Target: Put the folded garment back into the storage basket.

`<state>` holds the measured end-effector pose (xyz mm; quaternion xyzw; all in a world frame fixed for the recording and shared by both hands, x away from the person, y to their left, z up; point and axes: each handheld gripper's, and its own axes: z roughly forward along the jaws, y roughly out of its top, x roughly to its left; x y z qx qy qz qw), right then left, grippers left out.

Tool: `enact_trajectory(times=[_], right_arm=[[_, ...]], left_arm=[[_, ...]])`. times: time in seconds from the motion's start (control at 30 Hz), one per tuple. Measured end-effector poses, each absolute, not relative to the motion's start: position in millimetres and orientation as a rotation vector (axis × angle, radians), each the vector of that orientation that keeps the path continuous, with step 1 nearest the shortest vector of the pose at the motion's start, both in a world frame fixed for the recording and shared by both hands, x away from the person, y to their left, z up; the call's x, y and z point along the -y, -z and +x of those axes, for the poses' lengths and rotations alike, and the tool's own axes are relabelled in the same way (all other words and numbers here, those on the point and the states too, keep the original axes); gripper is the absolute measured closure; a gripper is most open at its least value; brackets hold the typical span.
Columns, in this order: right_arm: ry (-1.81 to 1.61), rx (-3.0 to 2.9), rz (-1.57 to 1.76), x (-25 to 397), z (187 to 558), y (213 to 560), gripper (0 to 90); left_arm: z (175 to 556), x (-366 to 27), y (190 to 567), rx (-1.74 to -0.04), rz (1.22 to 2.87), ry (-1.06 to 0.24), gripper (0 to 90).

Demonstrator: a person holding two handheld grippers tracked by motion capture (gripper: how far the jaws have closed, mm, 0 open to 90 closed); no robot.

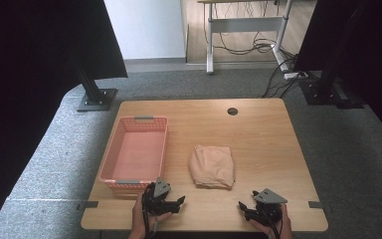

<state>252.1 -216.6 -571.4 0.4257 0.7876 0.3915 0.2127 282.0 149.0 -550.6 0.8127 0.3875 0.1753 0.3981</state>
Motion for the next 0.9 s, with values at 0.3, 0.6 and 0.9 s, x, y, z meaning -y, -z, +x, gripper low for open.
enact_trajectory(times=[0.3, 0.6, 0.9], right_arm=[[-1.086, -2.184, 1.182, 216.5, 251.7, 571.5, 30.4], [-1.086, -2.184, 1.182, 216.6, 251.6, 571.6, 30.3], [-1.086, -2.185, 1.181, 216.8, 251.5, 571.6, 30.2]], left_arm=[[277.5, -140.8, 530.8, -0.943, 2.018, -0.475, 23.4], [284.9, -131.5, 518.2, -0.931, 1.99, -0.479, 23.7], [292.7, -125.2, 515.8, -0.94, 1.98, -0.472, 23.7]])
